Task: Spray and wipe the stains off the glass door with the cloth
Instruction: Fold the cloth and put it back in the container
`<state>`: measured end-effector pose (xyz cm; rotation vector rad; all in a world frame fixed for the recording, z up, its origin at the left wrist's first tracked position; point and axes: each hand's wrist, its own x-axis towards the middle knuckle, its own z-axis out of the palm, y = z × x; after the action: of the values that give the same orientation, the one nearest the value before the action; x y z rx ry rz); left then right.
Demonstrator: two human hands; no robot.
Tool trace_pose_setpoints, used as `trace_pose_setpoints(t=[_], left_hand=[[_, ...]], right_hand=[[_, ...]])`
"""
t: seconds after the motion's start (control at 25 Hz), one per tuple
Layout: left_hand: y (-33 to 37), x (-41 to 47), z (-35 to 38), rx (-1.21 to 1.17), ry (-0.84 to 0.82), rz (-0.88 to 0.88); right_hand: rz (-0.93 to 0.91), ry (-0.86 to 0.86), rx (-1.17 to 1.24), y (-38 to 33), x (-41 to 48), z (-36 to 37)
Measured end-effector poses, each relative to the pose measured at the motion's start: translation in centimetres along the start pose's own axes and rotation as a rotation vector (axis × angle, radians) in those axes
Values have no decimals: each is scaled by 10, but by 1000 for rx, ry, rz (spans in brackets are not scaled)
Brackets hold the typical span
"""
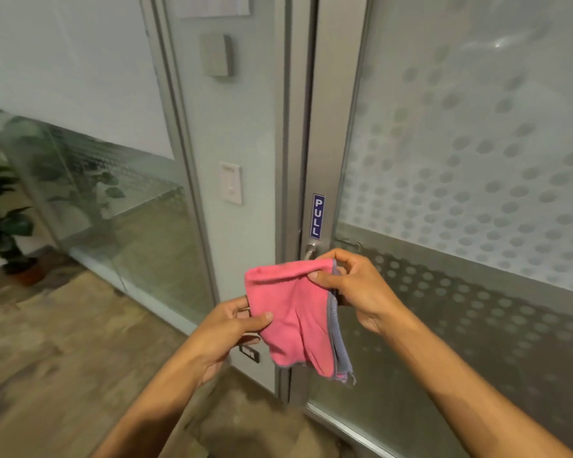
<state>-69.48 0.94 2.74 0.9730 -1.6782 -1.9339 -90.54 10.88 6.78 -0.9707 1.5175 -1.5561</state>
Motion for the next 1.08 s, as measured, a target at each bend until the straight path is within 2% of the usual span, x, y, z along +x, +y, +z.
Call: trace_pose_setpoints(t=[0.24, 0.4, 0.52, 0.68, 0.84, 1.08], left_hand=[[-15, -20, -39, -111, 95, 37], [-27, -33, -67, -134, 178, -41], [-38, -47, -92, -112, 269, -80], [-53, -67, -123, -69, 422, -91], [-64, -73, -151, -129, 654, -149], [-48, -72, -164, -75, 693, -81]], right_hand=[[341, -157, 305, 49, 6, 43], [578, -288, 228, 87, 10, 72], [626, -410, 221, 99, 18, 95], [493, -430, 119, 104, 35, 132], [237, -645, -9, 103, 58, 167], [-201, -785, -509, 104, 101, 204]])
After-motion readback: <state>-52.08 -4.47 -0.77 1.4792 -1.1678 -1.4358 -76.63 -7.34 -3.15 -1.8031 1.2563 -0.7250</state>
